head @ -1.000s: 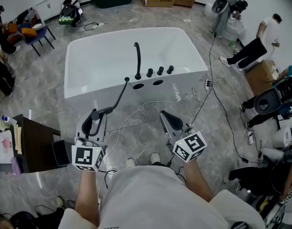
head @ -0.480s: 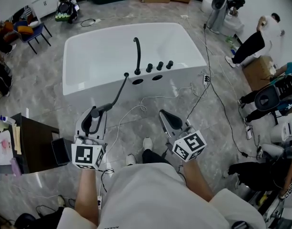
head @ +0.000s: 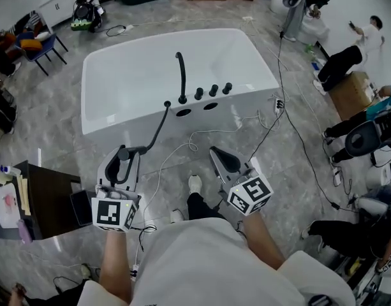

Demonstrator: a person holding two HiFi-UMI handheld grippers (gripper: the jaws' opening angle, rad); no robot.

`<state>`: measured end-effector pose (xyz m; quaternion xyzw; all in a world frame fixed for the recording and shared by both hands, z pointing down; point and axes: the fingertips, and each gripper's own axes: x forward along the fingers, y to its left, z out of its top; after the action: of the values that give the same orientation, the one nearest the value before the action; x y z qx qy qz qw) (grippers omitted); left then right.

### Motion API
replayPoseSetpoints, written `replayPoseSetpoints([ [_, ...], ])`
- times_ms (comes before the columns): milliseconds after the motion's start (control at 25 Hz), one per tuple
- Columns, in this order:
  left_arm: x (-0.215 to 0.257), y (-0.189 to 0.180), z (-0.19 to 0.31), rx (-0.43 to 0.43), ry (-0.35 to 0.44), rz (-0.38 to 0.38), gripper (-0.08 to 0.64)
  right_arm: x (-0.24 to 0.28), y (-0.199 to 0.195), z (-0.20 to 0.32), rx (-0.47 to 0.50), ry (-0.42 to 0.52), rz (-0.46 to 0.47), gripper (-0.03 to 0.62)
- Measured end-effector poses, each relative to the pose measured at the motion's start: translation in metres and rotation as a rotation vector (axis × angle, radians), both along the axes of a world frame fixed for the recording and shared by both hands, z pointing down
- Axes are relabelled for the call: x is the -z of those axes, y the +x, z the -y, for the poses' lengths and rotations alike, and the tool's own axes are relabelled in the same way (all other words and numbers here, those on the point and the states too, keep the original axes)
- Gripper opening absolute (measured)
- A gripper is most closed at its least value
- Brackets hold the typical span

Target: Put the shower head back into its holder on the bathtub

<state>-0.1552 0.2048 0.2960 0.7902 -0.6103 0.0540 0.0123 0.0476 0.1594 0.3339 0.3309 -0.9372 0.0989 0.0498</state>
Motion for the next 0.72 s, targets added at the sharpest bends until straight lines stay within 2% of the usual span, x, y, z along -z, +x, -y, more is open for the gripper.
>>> replayPoseSetpoints([
  [280,0.002,0.003,0.047,0.004,-0.004,0.006,0.143,-0.008,0.004,0.05,0.005,-0.017,0.005,0.016],
  [720,0.005,0.01,0.116,0.053,-0.007,0.019,0.143,-0.018,0.003,0.13,0.068,-0.038,0.02,0.015],
])
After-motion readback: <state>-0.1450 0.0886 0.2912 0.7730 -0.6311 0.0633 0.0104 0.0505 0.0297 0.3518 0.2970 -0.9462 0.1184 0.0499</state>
